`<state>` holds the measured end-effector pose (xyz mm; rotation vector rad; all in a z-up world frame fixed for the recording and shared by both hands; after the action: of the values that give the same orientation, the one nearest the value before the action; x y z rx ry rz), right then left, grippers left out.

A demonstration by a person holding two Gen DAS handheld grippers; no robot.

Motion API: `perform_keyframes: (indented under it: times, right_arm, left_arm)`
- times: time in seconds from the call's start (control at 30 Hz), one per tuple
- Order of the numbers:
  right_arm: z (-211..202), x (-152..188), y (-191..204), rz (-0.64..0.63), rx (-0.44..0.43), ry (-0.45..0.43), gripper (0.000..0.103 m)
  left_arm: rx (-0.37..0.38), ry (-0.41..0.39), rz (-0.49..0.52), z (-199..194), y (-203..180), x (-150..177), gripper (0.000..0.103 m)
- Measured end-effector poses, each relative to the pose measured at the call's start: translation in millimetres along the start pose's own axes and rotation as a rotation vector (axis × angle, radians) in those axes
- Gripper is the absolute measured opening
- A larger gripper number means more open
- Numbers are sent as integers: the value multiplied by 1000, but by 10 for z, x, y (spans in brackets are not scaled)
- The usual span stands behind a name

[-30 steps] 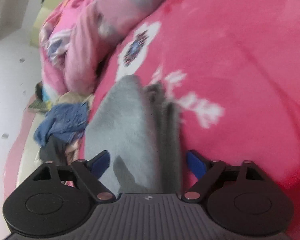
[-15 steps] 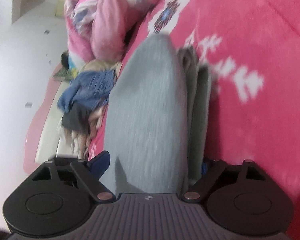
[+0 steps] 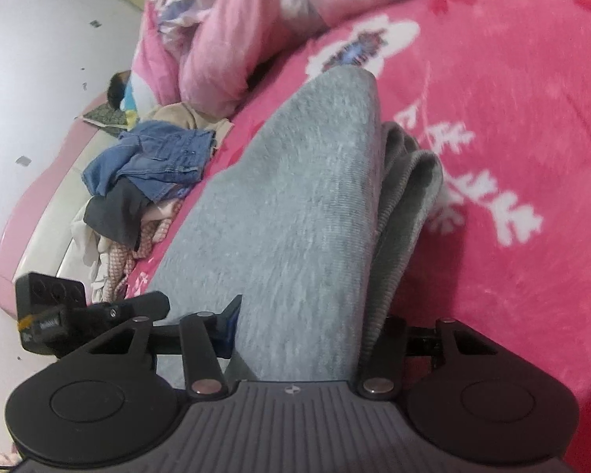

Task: Fold clothes
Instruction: 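Grasp the folded grey sweatshirt with the right gripper while the left gripper grips its other end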

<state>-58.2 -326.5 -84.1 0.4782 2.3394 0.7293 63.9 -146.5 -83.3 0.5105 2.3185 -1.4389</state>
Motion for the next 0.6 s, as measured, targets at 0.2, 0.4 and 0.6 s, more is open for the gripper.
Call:
perform_keyframes:
  times: [0.2,0.4,0.6]
  right_arm:
    - [-411,-94,23,-23,-19,-57,53]
    - [-1315,-428,-175,-116,49,-148,53]
    - [-2362,-1035,-660,-203,187,-217,53]
  left_arm:
    - [38,27,66,172,-567,-41,70]
    - [130,104,162,835,-1316,-92,70]
    - [237,141,245,1911,-2041,-229,70]
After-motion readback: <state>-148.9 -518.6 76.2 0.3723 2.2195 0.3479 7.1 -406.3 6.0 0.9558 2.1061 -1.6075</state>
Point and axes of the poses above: each gripper's, at about its wrist camera, not at the fingertips, and z roughly the way its jaws point, y to its left, x to its underside, the point moved 3 cm from there along z, roughly the way its jaws point, and after that the axes turned 8 degrees about x, right-handed, at the moved point
